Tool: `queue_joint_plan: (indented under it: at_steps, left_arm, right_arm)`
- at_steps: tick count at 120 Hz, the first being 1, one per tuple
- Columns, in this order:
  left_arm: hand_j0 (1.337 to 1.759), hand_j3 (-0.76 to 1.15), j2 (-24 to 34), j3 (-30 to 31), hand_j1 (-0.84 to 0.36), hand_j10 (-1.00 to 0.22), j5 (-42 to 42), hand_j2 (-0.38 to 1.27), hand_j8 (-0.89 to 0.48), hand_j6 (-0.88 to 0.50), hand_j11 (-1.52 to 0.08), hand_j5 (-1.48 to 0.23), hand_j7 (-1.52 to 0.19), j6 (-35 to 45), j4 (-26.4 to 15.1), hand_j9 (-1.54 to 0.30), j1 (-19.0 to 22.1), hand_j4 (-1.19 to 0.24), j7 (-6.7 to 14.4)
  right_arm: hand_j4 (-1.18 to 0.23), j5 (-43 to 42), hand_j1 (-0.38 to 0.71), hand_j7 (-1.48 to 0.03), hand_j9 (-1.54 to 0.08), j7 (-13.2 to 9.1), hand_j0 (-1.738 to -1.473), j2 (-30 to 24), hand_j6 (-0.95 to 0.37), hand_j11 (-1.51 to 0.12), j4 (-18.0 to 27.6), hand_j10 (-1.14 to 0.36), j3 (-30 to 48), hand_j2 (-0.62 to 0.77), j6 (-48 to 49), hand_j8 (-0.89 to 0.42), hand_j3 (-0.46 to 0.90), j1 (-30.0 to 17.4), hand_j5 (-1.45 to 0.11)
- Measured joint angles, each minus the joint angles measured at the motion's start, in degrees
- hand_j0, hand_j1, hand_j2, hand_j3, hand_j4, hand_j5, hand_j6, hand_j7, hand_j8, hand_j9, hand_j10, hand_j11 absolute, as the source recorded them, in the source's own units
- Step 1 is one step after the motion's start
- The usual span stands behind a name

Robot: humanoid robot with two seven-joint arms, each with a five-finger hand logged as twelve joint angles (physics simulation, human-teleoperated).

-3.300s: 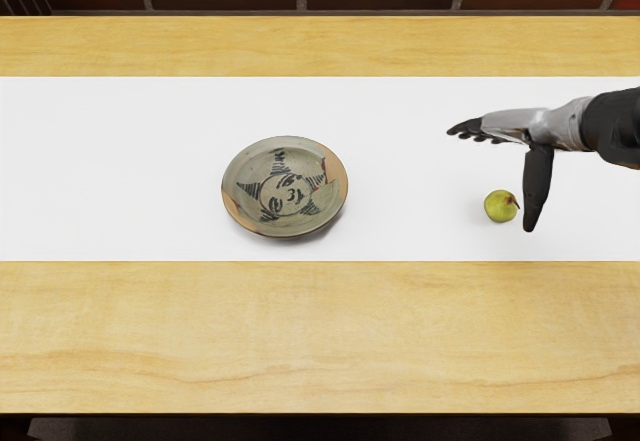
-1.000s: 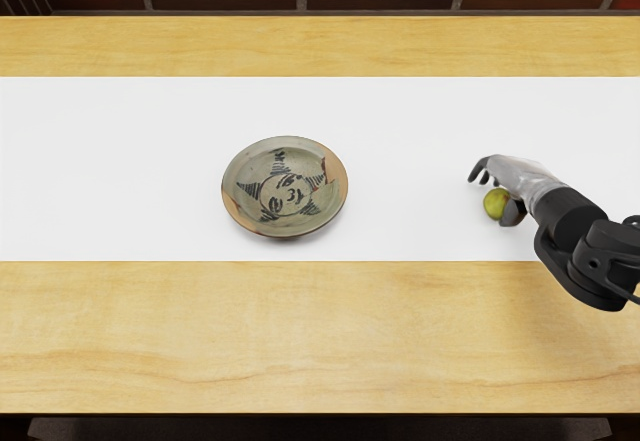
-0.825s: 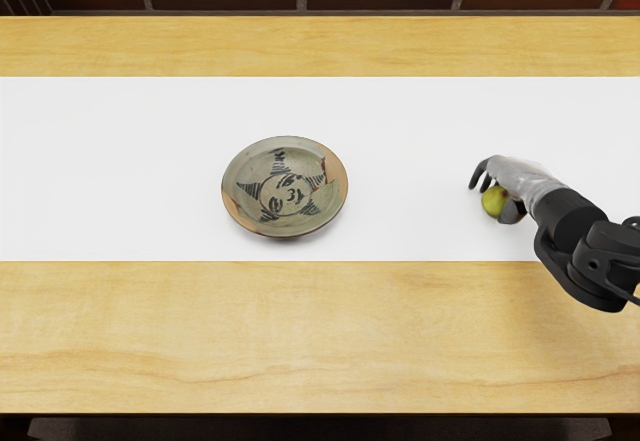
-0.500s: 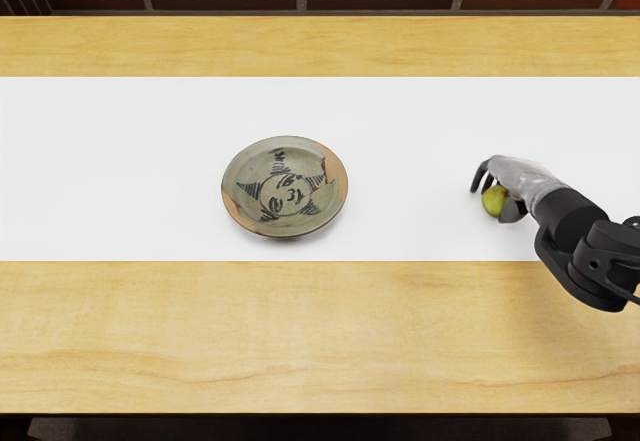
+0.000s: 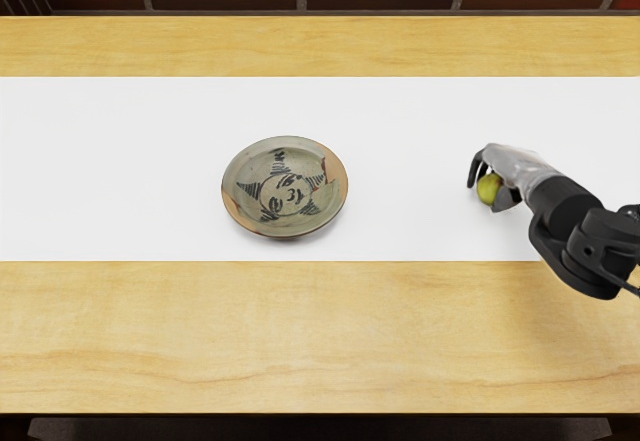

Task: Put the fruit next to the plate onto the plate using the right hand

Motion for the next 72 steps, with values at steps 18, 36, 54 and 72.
queue_joint_plan:
  at_steps: [18, 36, 54, 72]
  left_arm:
    - [1.658, 0.0, 0.0, 0.0, 0.35, 0.0, 0.0, 0.0, 0.0, 0.0, 0.0, 0.0, 0.0, 0.0, 0.0, 0.0, 0.0, 0.0, 0.0]
    - [1.658, 0.0, 0.0, 0.0, 0.35, 0.0, 0.0, 0.0, 0.0, 0.0, 0.0, 0.0, 0.0, 0.0, 0.0, 0.0, 0.0, 0.0, 0.0]
    - [1.658, 0.0, 0.0, 0.0, 0.35, 0.0, 0.0, 0.0, 0.0, 0.0, 0.0, 0.0, 0.0, 0.0, 0.0, 0.0, 0.0, 0.0, 0.0]
    - [1.658, 0.0, 0.0, 0.0, 0.35, 0.0, 0.0, 0.0, 0.0, 0.0, 0.0, 0.0, 0.0, 0.0, 0.0, 0.0, 0.0, 0.0, 0.0]
  right_arm:
    - [-0.66, 2.1, 0.32, -0.94, -1.01, 0.0, -1.651, 1.6, -0.4, -0.99, -1.0, -0.47, -0.2, 0.21, 1.2, -0.25, 0.0, 3.8, -1.04]
    - [-0.68, 3.6, 0.33, -0.97, -1.03, 0.0, -1.649, 2.8, -0.41, -1.01, -1.3, -0.47, -0.2, 0.23, 2.1, -0.24, 0.0, 6.4, -1.08]
    - [-0.68, 4.2, 0.33, -0.98, -1.05, 0.0, -1.648, 4.3, -0.39, -1.03, -1.3, -0.45, -0.2, 0.23, 3.0, -0.23, 0.0, 8.3, -1.12]
    - [-0.68, 4.3, 0.33, -0.99, -1.06, 0.0, -1.648, 6.5, -0.39, -1.05, -1.4, -0.45, -0.2, 0.23, 4.8, -0.22, 0.0, 10.7, -1.14]
